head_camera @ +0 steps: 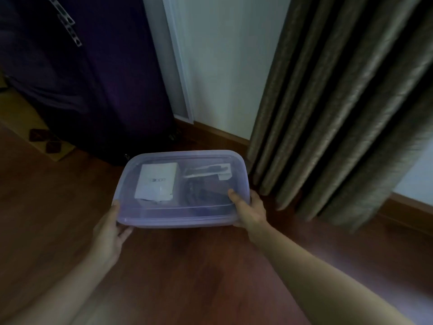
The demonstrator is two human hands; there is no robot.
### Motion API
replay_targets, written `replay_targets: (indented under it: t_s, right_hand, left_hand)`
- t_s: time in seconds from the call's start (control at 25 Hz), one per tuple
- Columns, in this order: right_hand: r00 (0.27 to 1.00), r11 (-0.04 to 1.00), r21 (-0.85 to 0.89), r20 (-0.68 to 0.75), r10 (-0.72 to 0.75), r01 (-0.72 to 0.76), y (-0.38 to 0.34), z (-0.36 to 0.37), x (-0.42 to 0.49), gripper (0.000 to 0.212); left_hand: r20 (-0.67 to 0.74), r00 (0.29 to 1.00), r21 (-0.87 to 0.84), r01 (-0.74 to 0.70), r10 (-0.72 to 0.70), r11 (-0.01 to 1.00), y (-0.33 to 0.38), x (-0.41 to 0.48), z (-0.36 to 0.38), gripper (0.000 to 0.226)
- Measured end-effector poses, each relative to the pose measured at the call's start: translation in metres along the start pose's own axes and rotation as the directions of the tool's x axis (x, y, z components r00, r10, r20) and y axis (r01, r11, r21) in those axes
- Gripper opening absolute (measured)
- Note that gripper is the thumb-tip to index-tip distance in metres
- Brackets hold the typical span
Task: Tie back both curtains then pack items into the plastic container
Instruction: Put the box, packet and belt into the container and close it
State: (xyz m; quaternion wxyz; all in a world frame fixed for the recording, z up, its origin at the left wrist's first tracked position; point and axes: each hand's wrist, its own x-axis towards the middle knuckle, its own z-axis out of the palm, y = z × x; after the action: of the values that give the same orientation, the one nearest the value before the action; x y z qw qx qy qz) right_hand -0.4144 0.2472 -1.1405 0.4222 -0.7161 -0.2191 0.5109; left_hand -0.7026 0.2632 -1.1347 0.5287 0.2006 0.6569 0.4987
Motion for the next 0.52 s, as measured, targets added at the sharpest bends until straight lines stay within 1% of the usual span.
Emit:
replay_targets:
  t_s: [0.04,0.12,0.16,0.24,0.32,0.4,0.48,0.52]
  right_hand:
    - [1.0,1.0,0.002,-0.008,-0.005,0.005,0.001,0.007,0.012,0.063]
    - [0.999,1.0,-0.005,-0.034,-0.021,0.021,0.005,0.024,0.035,0.065]
    - [0.999,1.0,-0.008,-0.052,-0.01,0.01,0.007,0.033,0.044,0.065]
    - [0.996,1.0,0.006,-0.081,0.031,-0.031,0.013,0.047,0.055,0.064]
    - [0.994,0.997,0.039,-0.094,0.063,-0.059,0.02,0.054,0.065,0.061]
    - [0.99,0.99,0.102,-0.097,0.102,-0.092,0.025,0.056,0.078,0.058]
    - [0.991,0.97,0.215,-0.035,0.126,-0.115,0.03,0.055,0.09,0.055]
    - [0.993,0.957,0.265,0.017,0.115,-0.115,0.032,0.055,0.093,0.055]
  left_hand:
    - [0.007,1.0,-0.03,0.03,-0.029,0.999,-0.006,0.008,0.007,0.034]
    - [0.042,0.984,-0.028,0.174,-0.172,0.984,-0.018,0.023,0.03,0.058]
    - [0.081,0.966,-0.011,0.248,-0.246,0.969,-0.025,0.028,0.043,0.063]
    - [0.159,0.939,0.023,0.306,-0.305,0.952,-0.039,0.036,0.072,0.059]
    - [0.148,0.949,-0.001,0.282,-0.279,0.959,-0.049,0.047,0.099,0.049]
    - [0.12,0.964,-0.05,0.242,-0.235,0.969,-0.056,0.061,0.117,0.046]
    - [0.123,0.979,-0.096,0.175,-0.163,0.98,-0.061,0.074,0.128,0.047]
    - [0.097,0.988,-0.103,0.134,-0.124,0.986,-0.063,0.078,0.132,0.048]
